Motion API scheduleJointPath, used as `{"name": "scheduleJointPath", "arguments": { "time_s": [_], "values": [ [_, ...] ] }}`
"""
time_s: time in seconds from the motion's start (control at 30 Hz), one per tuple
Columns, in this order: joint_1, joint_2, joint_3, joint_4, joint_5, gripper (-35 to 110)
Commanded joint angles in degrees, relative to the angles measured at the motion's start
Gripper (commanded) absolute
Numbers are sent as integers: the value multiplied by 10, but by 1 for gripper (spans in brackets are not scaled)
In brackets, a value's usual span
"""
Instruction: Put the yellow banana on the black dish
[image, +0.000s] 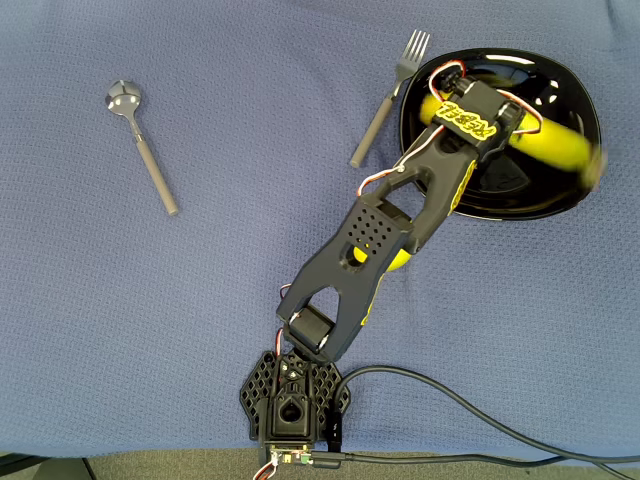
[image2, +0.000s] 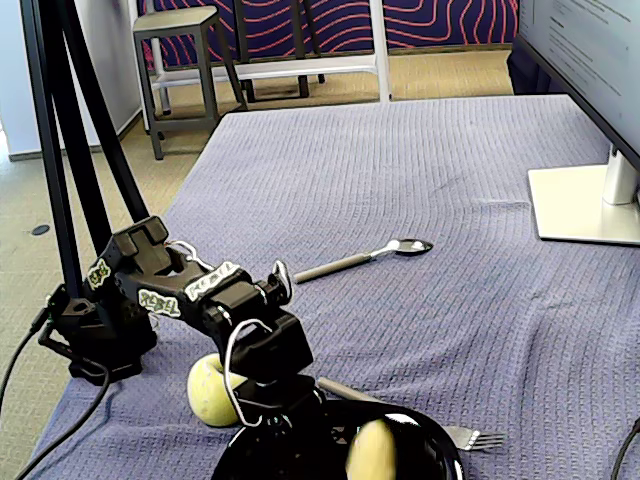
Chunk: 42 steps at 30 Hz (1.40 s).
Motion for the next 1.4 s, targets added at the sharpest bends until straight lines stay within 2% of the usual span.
{"name": "scheduleJointPath", "arguments": {
  "time_s": [0.0,0.3,0.4,0.7,0.77,0.87,0.97,1.07,1.37],
  "values": [
    [-15,47,6,4,4,23],
    [-34,83,40,4,13,24],
    [-42,113,54,4,18,19],
    [-76,210,58,31,37,20],
    [-82,250,109,14,30,20],
    [-88,330,230,-32,14,11],
    [-98,417,367,-98,32,10],
    [-127,504,492,-143,21,3],
    [-226,717,738,-156,18,0]
  ]
}}
